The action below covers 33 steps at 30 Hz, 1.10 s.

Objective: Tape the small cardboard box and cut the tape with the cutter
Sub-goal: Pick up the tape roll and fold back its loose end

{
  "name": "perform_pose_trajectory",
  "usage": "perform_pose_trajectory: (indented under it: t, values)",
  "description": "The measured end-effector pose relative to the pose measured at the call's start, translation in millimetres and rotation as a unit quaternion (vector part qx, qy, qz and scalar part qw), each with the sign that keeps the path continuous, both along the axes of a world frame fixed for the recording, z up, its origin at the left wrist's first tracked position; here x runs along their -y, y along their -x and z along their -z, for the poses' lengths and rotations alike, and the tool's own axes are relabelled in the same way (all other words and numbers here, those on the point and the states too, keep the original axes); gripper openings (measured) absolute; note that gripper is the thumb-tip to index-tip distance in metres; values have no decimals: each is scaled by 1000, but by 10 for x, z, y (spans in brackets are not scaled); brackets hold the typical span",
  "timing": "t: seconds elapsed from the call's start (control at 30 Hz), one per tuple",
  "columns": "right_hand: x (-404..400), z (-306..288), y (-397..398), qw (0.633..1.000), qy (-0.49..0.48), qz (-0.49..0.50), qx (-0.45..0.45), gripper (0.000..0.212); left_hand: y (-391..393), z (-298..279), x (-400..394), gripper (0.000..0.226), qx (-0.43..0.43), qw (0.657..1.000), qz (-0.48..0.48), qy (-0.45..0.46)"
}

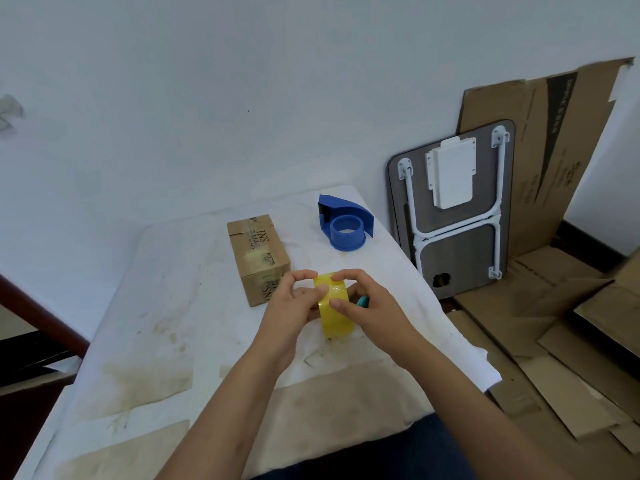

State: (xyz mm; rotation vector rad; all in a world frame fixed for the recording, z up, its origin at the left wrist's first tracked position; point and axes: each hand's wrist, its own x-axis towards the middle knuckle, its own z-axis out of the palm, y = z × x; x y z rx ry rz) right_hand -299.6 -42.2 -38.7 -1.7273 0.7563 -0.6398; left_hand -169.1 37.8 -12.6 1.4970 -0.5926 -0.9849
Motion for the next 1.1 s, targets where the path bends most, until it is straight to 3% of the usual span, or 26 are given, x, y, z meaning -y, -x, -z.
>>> perform_pose_trajectory:
  t: [0.13, 0.27, 0.43, 0.57, 0.7, 0.77, 0.9, 1.03, 1.1]
  values:
    - [-6, 14, -2, 1000, -25, 15, 7, 31, -22, -25, -7, 23, 24, 1000, 11, -16]
    - [-21, 27, -33, 990, -110, 83, 30, 29, -22, -12, -43, 24, 28, 999, 29, -7]
    - [2, 23, -7, 995, -71, 71, -15, 21, -47, -36, -28, 21, 9, 999, 30, -17]
    - [161, -101, 27, 985, 118, 92, -86, 17, -115, -27, -4, 23, 7, 1000, -1, -14]
    - [428, -115, 26, 893, 370, 98, -238, 17, -287, 10, -46, 29, 41, 999, -31, -18]
    - [540, -70, -16, 855, 418, 82, -296, 18, -349, 5, -63, 31, 50, 998, -24, -21]
    - [619, 76, -162, 816, 441, 47, -370, 23, -401, -15, -64, 34, 68, 997, -9, -19]
    - [683, 70, -196, 828, 411, 17, -381, 24, -459, -37, -62, 30, 74, 997, -8, -30]
    - [698, -14, -170, 902, 314, 42, -295, 25, -477, -24, -70, 28, 77, 996, -4, -40]
